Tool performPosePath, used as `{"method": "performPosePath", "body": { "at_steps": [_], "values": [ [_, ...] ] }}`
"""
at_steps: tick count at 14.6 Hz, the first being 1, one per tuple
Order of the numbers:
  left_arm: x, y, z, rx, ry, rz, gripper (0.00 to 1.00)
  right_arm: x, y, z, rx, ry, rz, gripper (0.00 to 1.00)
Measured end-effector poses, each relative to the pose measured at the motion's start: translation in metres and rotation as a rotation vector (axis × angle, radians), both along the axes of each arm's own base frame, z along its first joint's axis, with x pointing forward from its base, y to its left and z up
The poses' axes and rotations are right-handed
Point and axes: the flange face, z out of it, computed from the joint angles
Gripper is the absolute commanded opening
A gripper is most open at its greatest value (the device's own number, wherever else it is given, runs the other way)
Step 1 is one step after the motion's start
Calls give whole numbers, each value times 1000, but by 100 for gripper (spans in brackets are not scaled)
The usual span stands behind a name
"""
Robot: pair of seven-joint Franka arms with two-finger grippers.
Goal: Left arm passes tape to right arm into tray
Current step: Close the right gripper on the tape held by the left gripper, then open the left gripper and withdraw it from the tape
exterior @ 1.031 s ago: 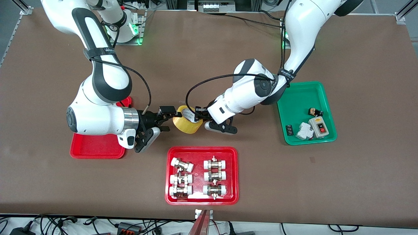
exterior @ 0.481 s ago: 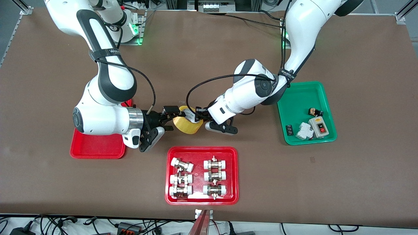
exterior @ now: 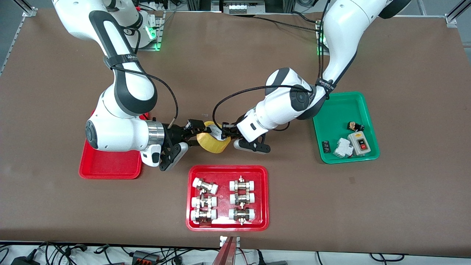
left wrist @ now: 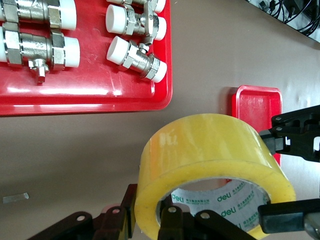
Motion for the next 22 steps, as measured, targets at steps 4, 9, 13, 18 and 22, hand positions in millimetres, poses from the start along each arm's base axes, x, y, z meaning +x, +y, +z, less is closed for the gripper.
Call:
{"method": "performPosePath", "body": {
  "at_steps": [4,9,13,18,22],
  "values": [
    [0,0,1,-1,-1,0,1,0,0,0,0,0,0,73],
    [1,1,-1,1,1,2,1,-1,2,3,12,-1,5,33],
    [1,1,-1,1,1,2,1,-1,2,3,13,-3,7,31],
    [1,1,-1,0,1,3,7,-1,2,3,15,-9,13,29],
    [2,1,0,-1,0,5,50,-1,2,3,16,-12,15,29]
  ]
}}
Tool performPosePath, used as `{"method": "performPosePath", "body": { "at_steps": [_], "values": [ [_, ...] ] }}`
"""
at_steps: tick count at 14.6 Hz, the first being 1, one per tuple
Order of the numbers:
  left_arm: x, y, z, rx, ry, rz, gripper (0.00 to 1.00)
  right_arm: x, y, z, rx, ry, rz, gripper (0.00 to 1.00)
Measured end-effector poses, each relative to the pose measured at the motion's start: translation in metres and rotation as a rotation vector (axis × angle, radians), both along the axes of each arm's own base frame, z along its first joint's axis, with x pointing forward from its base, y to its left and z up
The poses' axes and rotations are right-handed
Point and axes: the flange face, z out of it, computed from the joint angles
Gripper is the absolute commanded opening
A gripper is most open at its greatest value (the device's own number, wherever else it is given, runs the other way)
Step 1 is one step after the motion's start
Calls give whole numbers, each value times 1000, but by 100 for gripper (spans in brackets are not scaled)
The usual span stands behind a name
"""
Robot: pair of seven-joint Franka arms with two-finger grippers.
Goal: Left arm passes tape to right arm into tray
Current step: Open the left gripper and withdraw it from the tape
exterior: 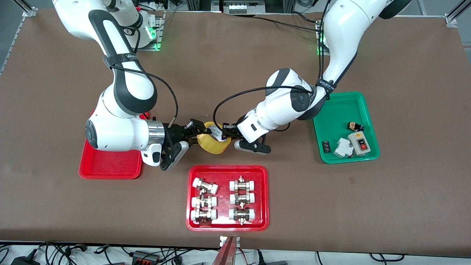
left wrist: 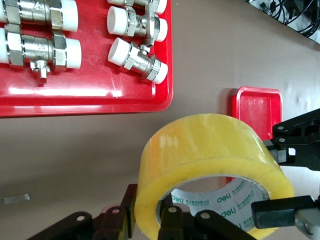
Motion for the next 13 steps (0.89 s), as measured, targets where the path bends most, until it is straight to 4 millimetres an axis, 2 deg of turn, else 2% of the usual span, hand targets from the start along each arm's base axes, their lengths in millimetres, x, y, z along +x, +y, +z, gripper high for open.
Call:
{"method": "performPosePath", "body": {
  "at_steps": [1,5,8,10,13],
  "values": [
    [1,1,1,-1,-2,3,57,0,0,0,0,-1,-2,29],
    [14,17,6,-7,-1,26,74,2,-2,-1,-1,-9,-11,29],
    [22,31,13,-6,27,25,80,3,0,-1,6,-19,-9,29],
    [37,59,24,-18,34,29,82,2,-3,-4,3,-20,0,29],
    [57,121,42,-47,58,-54,82,3,-4,-8,1,-18,2,29]
  ]
}}
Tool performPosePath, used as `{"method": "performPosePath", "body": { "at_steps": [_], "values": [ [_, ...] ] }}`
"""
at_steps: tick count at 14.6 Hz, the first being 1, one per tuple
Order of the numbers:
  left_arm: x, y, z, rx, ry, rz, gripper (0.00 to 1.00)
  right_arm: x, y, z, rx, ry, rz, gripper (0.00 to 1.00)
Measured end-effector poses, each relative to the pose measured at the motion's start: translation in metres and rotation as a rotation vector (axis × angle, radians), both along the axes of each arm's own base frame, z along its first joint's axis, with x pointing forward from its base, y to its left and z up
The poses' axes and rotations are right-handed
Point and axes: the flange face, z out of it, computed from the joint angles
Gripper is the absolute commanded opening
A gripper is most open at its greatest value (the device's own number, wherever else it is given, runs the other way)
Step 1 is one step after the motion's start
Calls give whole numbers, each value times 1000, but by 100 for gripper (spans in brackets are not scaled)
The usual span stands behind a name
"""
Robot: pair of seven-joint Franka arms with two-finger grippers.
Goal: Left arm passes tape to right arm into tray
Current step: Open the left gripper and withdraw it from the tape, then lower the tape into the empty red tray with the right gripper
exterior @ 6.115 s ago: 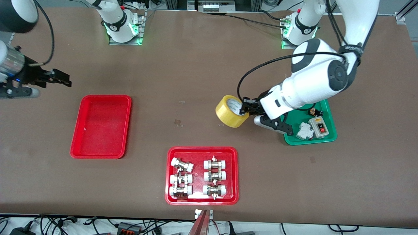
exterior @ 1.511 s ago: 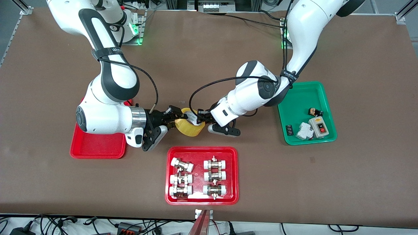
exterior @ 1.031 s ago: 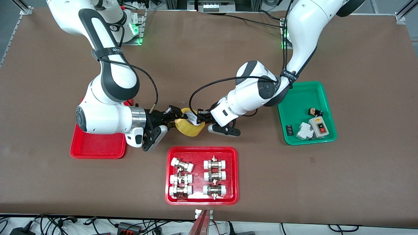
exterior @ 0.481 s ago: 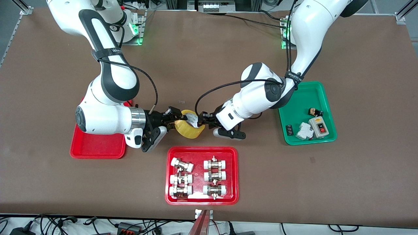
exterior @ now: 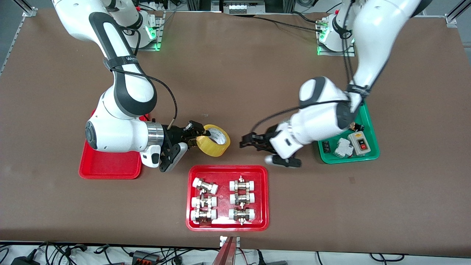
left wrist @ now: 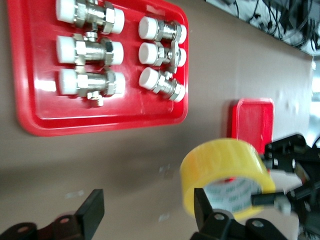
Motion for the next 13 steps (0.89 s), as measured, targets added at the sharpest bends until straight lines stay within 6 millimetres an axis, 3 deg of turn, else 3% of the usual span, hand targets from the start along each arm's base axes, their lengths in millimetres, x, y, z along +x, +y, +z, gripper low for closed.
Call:
{"method": "performPosePath", "body": {
  "at_steps": [2,3,5,7,9,11,13],
  "values": [
    [10,42,8,-24,2,-64,88,1,-3,-1,-5,1,0,29],
    [12,60,12,-32,13,-88,100,3,-8,-1,-7,2,-7,29],
    [12,89,23,-38,40,-122,100,14,-37,0,-11,12,-42,30],
    [5,114,42,-27,61,-187,100,30,-100,0,-15,51,-114,30],
    [-7,135,71,51,48,-263,100,44,-185,-4,-15,94,-202,30],
    [-30,145,101,190,68,-344,100,46,-265,-17,-46,132,-283,30],
    [-49,148,125,267,86,-382,100,36,-330,-43,-58,199,-348,30]
  ]
}}
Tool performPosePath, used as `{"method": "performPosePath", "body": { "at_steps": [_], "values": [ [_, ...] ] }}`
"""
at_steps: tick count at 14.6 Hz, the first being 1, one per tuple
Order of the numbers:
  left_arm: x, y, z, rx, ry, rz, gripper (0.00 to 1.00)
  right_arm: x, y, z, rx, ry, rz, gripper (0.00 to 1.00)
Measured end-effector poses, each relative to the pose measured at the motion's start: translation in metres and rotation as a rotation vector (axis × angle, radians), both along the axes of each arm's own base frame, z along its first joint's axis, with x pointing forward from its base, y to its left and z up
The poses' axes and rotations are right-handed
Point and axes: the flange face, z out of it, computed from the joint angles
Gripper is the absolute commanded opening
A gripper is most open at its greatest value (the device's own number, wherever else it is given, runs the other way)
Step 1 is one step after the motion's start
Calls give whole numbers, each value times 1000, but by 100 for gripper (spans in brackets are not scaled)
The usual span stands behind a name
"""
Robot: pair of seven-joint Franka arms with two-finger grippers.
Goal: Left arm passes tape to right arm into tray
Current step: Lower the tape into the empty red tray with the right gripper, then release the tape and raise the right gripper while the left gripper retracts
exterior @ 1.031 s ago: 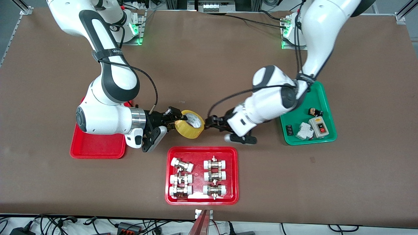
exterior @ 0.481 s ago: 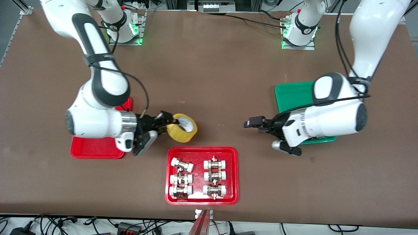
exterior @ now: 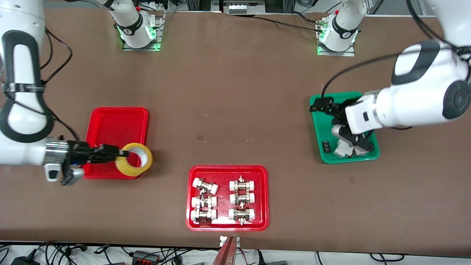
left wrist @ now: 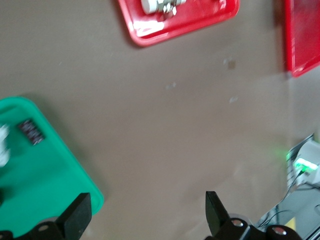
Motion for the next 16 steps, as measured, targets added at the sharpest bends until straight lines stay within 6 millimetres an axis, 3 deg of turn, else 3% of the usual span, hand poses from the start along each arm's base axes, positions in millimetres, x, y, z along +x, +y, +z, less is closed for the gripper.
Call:
{"method": "performPosePath", "body": {
  "at_steps": [2,4,6,8,9,10,16],
  "values": [
    [-7,4,9,26,8,-9,100,-16,-51,-31,30,81,-41,30],
    [-11,8,9,40,34,-17,100,-28,-86,-62,55,113,-59,30],
    [-18,22,4,89,90,-32,100,-34,-99,-89,72,131,-56,30],
    [-21,49,2,201,112,-63,100,-39,-99,-107,86,162,-51,31],
    [-22,57,6,240,109,-85,100,-41,-98,-114,92,175,-49,56],
    [-24,60,11,261,106,-94,100,-43,-98,-119,95,183,-48,100],
    [-30,58,24,279,89,-100,100,-47,-99,-126,76,201,-27,100]
  ]
}}
